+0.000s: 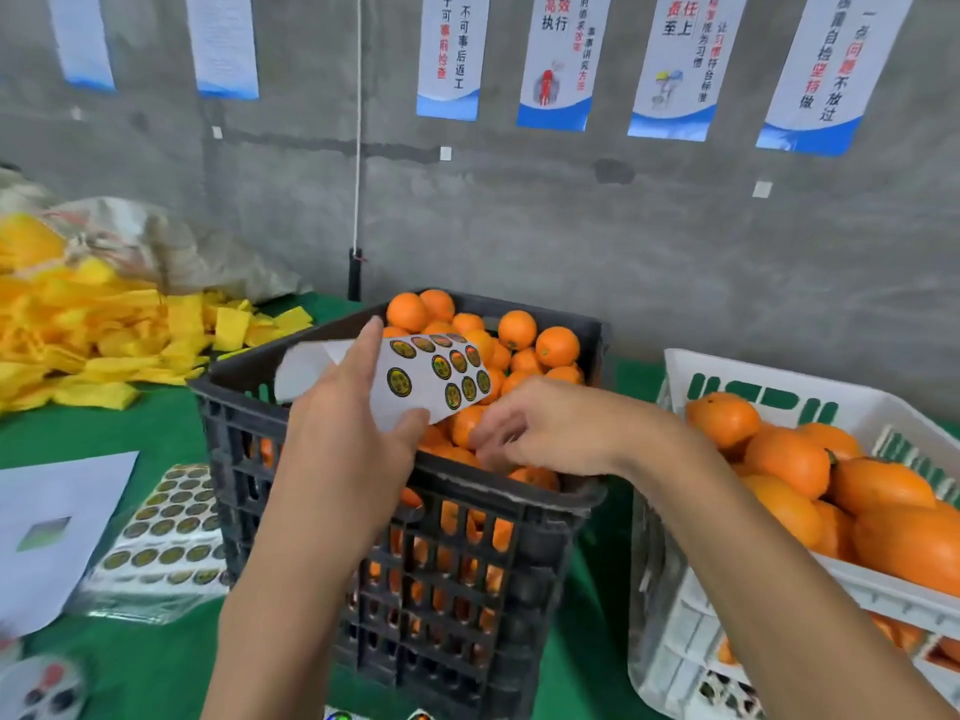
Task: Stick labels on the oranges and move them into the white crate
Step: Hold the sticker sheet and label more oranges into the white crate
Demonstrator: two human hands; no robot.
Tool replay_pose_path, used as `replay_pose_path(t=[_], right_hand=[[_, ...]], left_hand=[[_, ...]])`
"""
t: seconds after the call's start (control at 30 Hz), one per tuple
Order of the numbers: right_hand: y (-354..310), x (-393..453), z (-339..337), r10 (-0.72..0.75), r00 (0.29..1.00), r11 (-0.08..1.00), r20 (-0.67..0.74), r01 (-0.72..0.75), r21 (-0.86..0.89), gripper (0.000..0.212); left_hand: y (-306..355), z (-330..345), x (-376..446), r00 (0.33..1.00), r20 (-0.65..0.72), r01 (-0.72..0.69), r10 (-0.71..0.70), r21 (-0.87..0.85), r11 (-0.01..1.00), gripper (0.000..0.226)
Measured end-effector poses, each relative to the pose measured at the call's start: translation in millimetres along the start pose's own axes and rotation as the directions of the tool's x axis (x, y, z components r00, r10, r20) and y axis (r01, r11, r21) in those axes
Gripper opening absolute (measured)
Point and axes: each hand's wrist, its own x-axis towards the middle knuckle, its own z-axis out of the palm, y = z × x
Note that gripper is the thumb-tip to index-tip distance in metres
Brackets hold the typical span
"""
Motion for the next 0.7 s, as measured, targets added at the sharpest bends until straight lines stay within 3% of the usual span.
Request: replay_pose_path(t=[0.1,0.17,0.2,0.3,0.4,0.57,0.63,0.7], right_hand=[[-15.5,27.0,4.7,0.123,0.949,0.95,0.289,-0.029,-0.31,0.034],[-22.6,40.1,12.8,0.173,0.892,0.904,0.417,0.024,-0.427,0.017],[-25.0,44.7,16.0,0.198,0.874,0.878,0.444,0.044,-0.477,0.01],[-26.7,52.0,18.3,0.231,0.84,0.855,0.492,0.066,-0.514,0.015],[-23.3,50.4,16.1,0.145,0.843,0.84,0.519,0.172,-0.514,0.002],[-28.5,22.0,4.7,0.085,0.955,0.907,0.284,0.044,-0.419,0.023],[-22.4,1.8,-7.3,0.066,0.992,0.942,0.109,-0.026,-0.333,0.025],[-9.5,-24.1,-21.6,0.062,0.993,0.965,-0.104,-0.086,-0.247,0.042]], left_hand=[[1.0,-0.4,-1.7,1.0,-0.02,-0.003,0.002,-0.066,0.998,0.073],[-0.8,-1.1,-1.9,0.999,-0.037,-0.013,0.009,-0.106,0.994,0.056],[-1.0,-1.5,-2.0,0.998,-0.053,-0.033,0.027,-0.11,0.993,0.044],[0.8,-2.7,-3.4,0.992,-0.089,-0.099,0.087,-0.139,0.985,0.018],[1.8,-0.5,-3.8,0.993,-0.075,-0.101,0.089,-0.168,0.981,0.018],[5.6,1.0,-7.2,0.992,-0.076,-0.119,0.105,-0.217,0.969,0.018],[7.3,2.2,-7.8,0.991,-0.087,-0.12,0.102,-0.236,0.964,0.019],[11.5,3.8,-10.6,0.989,-0.092,-0.134,0.114,-0.261,0.956,0.02]])
